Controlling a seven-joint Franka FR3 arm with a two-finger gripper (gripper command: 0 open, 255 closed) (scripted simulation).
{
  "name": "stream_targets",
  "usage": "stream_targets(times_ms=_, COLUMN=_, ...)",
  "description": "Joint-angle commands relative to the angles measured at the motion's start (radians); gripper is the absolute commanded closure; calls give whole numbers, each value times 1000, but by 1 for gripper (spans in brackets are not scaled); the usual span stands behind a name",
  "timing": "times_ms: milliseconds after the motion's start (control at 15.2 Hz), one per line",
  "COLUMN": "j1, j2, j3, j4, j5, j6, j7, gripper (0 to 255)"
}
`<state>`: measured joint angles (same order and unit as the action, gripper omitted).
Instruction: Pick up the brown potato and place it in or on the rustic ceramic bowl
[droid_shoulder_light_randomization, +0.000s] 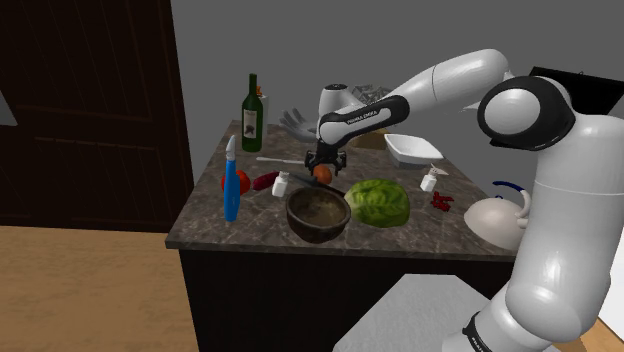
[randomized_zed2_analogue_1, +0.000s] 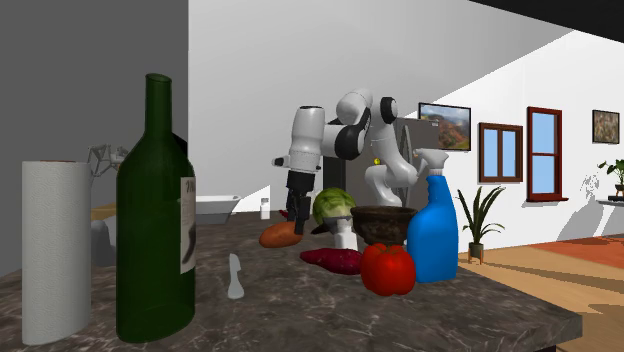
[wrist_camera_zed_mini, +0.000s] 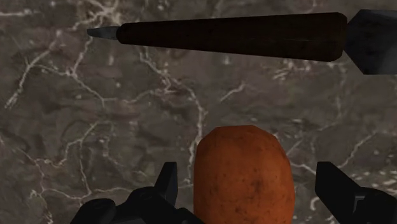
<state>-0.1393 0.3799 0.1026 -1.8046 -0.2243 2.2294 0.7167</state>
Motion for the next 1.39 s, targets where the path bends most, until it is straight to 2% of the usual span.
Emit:
stream_targets(times_ms=0, j1=0, j2=0, j3=0, j4=0, j5=0, j6=0, j7=0, gripper=0)
stream_targets(times_ms=66, j1=0, j2=0, j3=0, j4=0, j5=0, j6=0, j7=0, gripper=255)
stream_targets(times_ms=660, j1=0, j2=0, j3=0, j4=0, j5=0, j6=0, j7=0, gripper=255)
stream_targets(times_ms=1320, j1=-2, j2=-57, j3=7, j4=57, j5=20, j6=-111, j7=-25, gripper=255)
